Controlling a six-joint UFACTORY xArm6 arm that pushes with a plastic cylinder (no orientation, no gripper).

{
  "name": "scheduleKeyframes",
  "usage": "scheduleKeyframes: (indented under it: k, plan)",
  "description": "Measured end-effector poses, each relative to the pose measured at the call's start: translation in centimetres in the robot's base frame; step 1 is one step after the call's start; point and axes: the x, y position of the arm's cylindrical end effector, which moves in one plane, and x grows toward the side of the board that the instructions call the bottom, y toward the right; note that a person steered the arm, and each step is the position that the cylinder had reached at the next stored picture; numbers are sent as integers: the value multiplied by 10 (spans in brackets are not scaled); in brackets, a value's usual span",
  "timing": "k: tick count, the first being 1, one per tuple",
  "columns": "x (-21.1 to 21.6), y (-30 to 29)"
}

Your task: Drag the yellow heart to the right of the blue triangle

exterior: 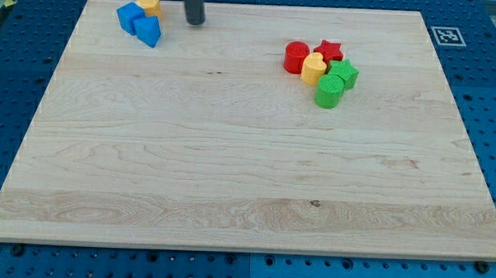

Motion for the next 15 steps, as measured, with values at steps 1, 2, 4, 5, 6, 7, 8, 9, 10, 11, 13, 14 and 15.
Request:
scheduleKeyframes:
  k: [1, 2, 4, 5, 6, 7, 8, 9, 10, 11, 13, 14, 15]
  plan:
    - [8, 70]
    - [9, 115]
    - [21, 162]
    - [24, 166]
    - [36, 174]
    - [46, 181]
    - [67, 181]
    - [80, 181]
    - [93, 181]
    - [101, 181]
    - [104, 170]
    - [133, 170]
    - [135, 171]
